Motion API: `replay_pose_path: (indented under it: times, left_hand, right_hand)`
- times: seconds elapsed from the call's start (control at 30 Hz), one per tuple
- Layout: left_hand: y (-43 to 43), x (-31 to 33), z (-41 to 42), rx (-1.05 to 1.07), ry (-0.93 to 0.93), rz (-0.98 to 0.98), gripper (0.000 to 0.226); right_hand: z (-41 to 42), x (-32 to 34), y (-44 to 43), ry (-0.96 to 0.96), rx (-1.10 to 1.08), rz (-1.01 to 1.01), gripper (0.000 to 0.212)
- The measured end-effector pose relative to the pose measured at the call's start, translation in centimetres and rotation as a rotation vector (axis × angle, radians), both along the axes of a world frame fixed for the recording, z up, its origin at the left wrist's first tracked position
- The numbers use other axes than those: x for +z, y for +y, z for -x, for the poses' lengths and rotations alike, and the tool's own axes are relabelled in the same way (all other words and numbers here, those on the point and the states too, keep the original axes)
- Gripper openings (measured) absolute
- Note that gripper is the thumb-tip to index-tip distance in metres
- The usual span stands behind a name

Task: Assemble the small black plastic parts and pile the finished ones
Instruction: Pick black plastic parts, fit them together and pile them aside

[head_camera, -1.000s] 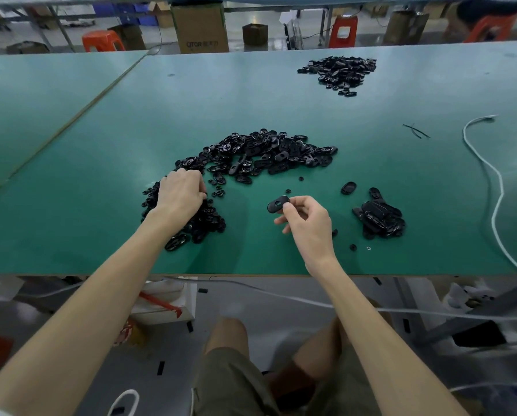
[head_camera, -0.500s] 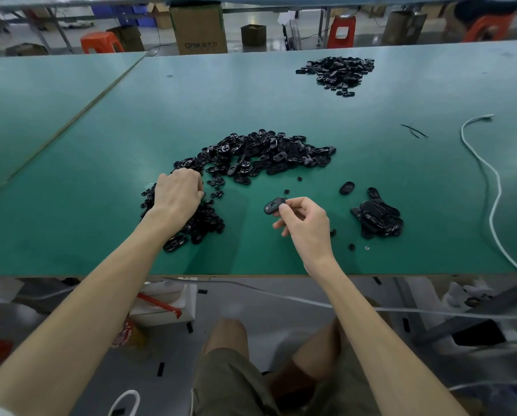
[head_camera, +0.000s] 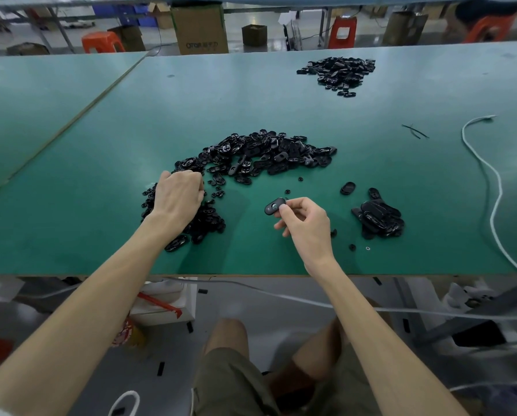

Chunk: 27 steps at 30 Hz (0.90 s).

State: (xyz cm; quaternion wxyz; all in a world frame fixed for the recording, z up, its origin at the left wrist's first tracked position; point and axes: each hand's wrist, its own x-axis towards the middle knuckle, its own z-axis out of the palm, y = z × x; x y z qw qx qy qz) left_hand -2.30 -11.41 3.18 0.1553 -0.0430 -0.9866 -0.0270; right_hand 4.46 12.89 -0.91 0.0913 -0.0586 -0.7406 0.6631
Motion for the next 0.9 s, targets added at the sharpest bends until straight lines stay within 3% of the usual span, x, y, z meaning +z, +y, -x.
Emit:
replay_pose_path:
  times: [0.3,0.37,0.5,0.6,0.7,0.9]
  left_hand:
    - [0.4,0.0,-0.1,-0.015,-0.024,-0.021,0.016]
    - [0.9,0.2,-0.4,-0.031,-0.032,-0.154,0.016]
    - [3.0,1.1,-1.3,-0.054,-0.206,-0.757,0.008]
    - [5.4,1.0,-2.0,-0.155,-0.322,-1.032,0.006]
    - [7.5,0.0,-2.9,-0.230,-0.401,-1.137,0.006]
    - [8.3,-1.5,-3.6,-0.274,-0.444,-1.110,0.008]
  right_hand:
    - [0.0,0.0,0.0,0.012,0.000,0.000,0.007]
    - [0.0,0.0,0.0,0.013,0.001,0.006,0.007]
    - [-0.1,0.1,0.0,0.016,-0.006,0.019,0.008]
    - [-0.2,0.2,0.0,0.019,-0.012,0.020,0.008]
    - [-0.2,0.2,0.0,0.024,-0.015,-0.006,0.009]
    - [-0.2,0.2,0.0,0.024,-0.015,-0.014,0.009]
